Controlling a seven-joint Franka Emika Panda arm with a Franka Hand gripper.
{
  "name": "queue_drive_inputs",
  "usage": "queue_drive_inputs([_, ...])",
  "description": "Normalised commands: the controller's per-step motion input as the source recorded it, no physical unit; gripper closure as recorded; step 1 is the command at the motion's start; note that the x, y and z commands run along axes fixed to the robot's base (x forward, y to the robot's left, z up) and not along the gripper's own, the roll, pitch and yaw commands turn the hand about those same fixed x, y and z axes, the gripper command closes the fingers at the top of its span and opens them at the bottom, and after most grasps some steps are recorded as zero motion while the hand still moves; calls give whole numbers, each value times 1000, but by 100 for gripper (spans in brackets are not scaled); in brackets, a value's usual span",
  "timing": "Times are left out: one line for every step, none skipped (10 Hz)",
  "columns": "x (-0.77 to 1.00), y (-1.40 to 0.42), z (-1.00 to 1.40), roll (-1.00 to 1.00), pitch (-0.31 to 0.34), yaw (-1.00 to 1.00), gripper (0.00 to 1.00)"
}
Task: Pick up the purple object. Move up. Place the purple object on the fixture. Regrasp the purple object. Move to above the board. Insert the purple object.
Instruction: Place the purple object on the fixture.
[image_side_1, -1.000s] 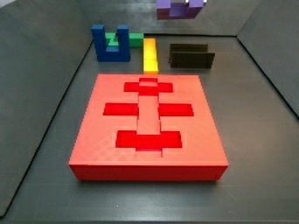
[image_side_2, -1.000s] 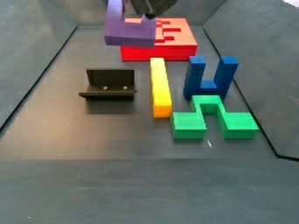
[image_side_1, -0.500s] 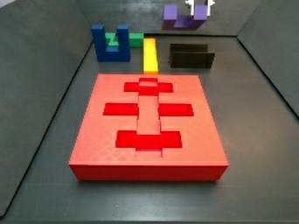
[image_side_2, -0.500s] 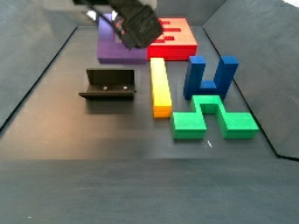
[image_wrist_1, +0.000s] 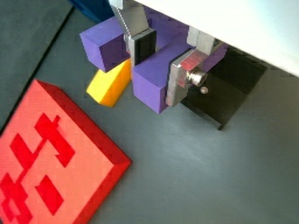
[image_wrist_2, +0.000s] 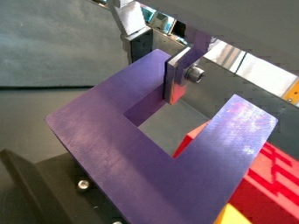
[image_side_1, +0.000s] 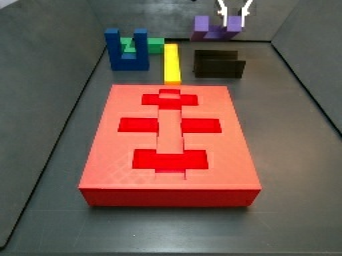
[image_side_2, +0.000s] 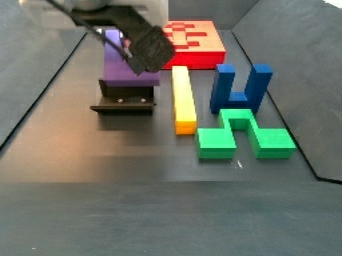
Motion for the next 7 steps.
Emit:
queue_drive_inputs([674,0,-349,0,-191,-114,100])
queue_drive_inputs([674,0,-294,-23,-229,-120,100])
queue_drive_inputs([629,0,-286,-94,-343,-194,100])
queue_drive_inputs([551,20,-286,-103,-380,-174,100])
queue_drive_inputs([226,0,-234,-29,-249,0,100])
queue_drive_inputs([20,0,-240,0,-177,0,100])
queue_drive_inputs([0,-6,-343,-60,-237,0,100])
